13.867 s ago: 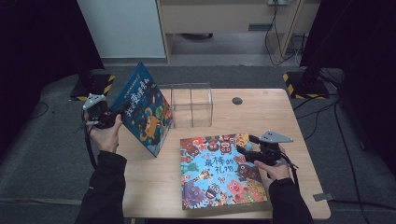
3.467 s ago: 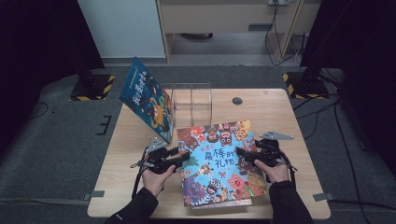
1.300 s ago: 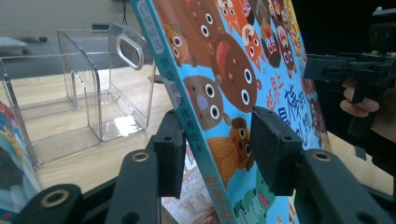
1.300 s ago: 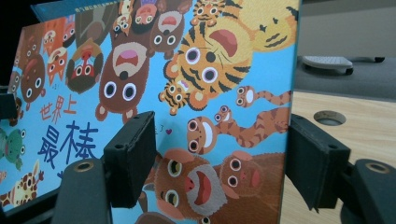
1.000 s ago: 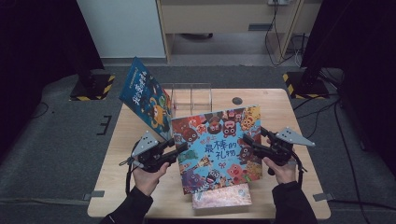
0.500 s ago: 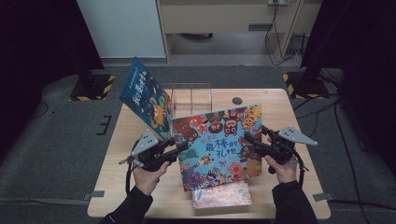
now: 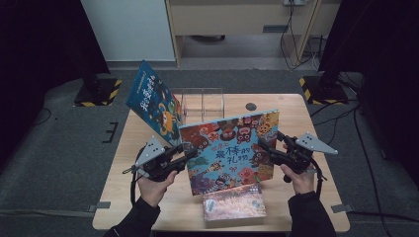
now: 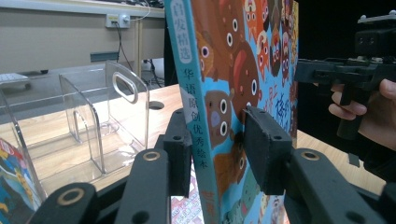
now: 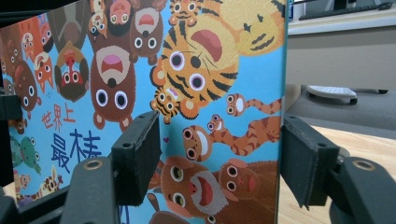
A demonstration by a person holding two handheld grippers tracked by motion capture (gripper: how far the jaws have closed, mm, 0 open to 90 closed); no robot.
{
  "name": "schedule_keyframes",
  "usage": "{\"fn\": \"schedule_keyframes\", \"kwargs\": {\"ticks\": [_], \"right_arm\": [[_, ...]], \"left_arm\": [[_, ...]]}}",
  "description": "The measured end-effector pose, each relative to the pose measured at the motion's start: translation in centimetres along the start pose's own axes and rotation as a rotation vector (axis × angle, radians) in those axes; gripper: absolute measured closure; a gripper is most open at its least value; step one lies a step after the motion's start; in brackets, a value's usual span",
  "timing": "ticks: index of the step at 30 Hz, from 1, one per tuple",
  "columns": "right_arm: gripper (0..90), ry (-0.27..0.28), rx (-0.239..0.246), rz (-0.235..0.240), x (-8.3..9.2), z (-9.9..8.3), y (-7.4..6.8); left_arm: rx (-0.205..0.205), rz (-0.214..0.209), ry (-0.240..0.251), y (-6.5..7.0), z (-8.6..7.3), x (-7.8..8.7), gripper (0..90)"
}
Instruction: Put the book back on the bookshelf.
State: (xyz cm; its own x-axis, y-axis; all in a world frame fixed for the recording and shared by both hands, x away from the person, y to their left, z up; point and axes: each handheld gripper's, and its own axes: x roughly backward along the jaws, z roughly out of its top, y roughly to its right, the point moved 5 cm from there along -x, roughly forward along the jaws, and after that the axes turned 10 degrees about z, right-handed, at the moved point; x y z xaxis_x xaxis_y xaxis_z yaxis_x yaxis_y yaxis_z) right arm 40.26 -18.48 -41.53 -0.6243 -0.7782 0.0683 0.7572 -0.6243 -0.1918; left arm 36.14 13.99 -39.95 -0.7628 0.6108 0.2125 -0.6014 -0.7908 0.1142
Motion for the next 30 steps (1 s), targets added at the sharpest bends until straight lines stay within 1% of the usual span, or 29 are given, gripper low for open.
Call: {"fn": "schedule_keyframes", "kwargs": {"ticks": [2, 6, 9, 14, 16, 19, 21, 22, 23, 26, 27, 29, 30], "right_arm": [[34.7, 0.002, 0.001, 0.002, 0.1, 0.1, -0.1], [35.5, 0.007, 0.019, 0.003, 0.2, 0.1, -0.2], [36.6, 0.012, 0.027, 0.013, 0.6, 0.0, -0.3], [35.0, 0.009, 0.04, 0.023, 0.9, 0.0, -0.5], [34.7, 0.009, 0.042, 0.021, 0.9, 0.0, -0.6], [35.1, 0.011, 0.044, 0.021, 0.9, 0.0, -0.6], [35.4, 0.014, 0.044, 0.02, 0.9, 0.0, -0.6], [35.6, 0.014, 0.043, 0.02, 0.9, 0.0, -0.6], [35.7, 0.013, 0.044, 0.02, 0.9, 0.0, -0.6], [36.0, 0.014, 0.042, 0.024, 0.9, 0.0, -0.6], [36.0, 0.013, 0.042, 0.024, 0.9, -0.1, -0.6], [36.0, 0.011, 0.04, 0.026, 0.8, -0.1, -0.6], [36.0, 0.01, 0.039, 0.026, 0.8, -0.1, -0.6]], "left_arm": [[-0.006, -0.002, 0.003, 0.1, 0.1, 0.1, 63.1], [-0.012, -0.011, 0.007, 0.3, 0.1, 0.3, 63.6], [-0.022, -0.025, 0.009, 0.5, 0.0, 0.6, 64.1], [-0.019, -0.028, 0.014, 0.6, 0.0, 0.7, 63.9], [-0.006, -0.04, 0.013, 0.5, -0.1, 0.6, 62.7], [-0.002, -0.057, 0.003, 0.5, -0.4, 0.3, 61.5], [0.0, -0.077, -0.012, 0.6, -0.6, 0.0, 60.5], [-0.005, -0.076, -0.011, 0.7, -0.6, 0.0, 58.2], [-0.006, -0.079, -0.012, 0.7, -0.6, -0.1, 57.7], [0.004, -0.089, -0.017, 0.6, -0.6, -0.1, 56.2], [0.005, -0.088, -0.018, 0.6, -0.6, -0.2, 53.9], [0.006, -0.082, -0.02, 0.5, -0.7, -0.4, 52.4], [0.011, -0.09, -0.022, 0.5, -0.7, -0.4, 51.8]]}}
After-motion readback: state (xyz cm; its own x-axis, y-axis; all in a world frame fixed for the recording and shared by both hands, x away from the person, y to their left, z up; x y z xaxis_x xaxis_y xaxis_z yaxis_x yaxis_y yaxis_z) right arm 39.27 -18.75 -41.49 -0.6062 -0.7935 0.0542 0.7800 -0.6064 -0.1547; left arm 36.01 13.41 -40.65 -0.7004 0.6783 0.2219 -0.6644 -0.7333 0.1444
